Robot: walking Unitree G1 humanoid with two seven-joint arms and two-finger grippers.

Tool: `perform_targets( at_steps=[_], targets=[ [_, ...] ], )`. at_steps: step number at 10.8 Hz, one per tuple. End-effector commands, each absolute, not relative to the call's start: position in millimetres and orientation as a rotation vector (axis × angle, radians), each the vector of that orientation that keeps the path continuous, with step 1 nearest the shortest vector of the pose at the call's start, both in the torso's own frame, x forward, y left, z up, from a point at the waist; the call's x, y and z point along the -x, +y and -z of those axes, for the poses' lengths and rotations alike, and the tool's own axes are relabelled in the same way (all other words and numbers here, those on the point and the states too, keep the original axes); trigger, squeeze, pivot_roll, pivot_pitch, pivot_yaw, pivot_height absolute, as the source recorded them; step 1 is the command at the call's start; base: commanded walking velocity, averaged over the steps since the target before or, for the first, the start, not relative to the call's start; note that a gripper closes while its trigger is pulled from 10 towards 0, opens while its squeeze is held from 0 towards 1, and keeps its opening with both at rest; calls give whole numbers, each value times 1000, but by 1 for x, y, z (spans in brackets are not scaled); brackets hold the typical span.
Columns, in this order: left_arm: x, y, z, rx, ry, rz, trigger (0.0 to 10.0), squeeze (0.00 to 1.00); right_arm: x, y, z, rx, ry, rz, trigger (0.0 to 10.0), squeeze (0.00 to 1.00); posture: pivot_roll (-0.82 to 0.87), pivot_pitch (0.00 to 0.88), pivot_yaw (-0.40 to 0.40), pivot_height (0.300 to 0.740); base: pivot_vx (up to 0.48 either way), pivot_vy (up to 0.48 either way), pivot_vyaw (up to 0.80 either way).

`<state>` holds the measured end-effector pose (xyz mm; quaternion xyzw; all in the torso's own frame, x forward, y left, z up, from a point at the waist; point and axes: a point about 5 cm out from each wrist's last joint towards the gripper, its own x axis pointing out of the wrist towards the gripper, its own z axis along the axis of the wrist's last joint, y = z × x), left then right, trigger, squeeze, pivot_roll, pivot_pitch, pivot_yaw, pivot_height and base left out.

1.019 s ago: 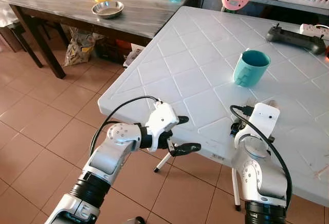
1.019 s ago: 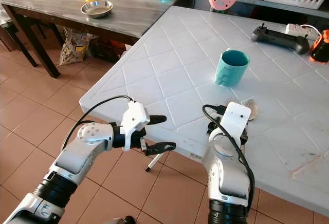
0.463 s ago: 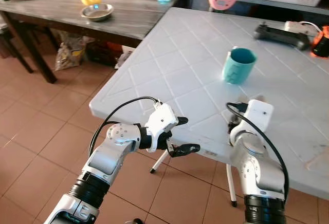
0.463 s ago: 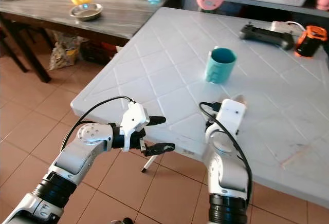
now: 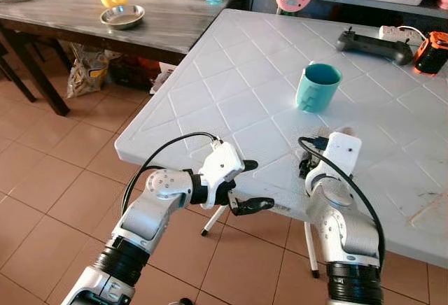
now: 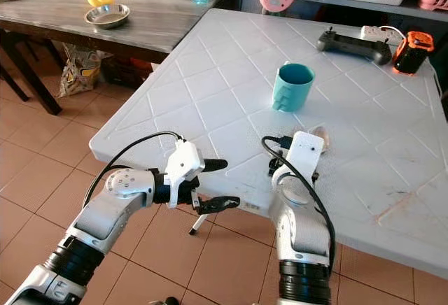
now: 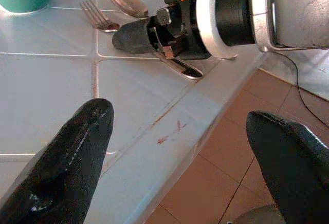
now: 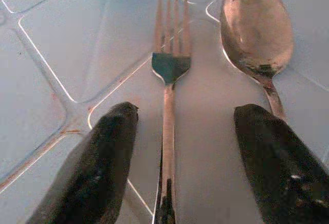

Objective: Setting the table

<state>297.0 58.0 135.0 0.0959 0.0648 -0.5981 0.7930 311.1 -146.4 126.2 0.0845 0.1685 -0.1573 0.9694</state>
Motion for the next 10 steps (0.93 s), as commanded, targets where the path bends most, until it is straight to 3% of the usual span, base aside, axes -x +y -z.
perform_targets(
  at_steps=[1, 4, 5, 6, 10],
  targets=[
    [-294, 57, -135, -217, 141, 1298, 10000, 0, -311, -126, -112, -197, 426, 227, 10000, 0, 43, 150, 36, 740, 0, 0, 0],
    [-293, 58, -135, -221, 147, 1303, 10000, 0, -313, -110, -114, -199, 430, 189, 10000, 0, 47, 151, 40, 740, 0, 0, 0],
    [-293, 57, -135, -221, 150, 1305, 10000, 0, -312, -106, -111, -204, 443, 180, 4314, 0, 46, 151, 40, 740, 0, 0, 0],
    [-292, 57, -135, -220, 150, 1306, 10000, 0, -311, -104, -108, -226, 460, 165, 0, 0, 46, 151, 40, 740, 0, 0, 0],
    [-292, 57, -135, -218, 153, 1306, 10000, 0, -297, -93, -93, -247, 539, 93, 0, 0, 46, 150, 38, 740, 0, 0, 0]
  ],
)
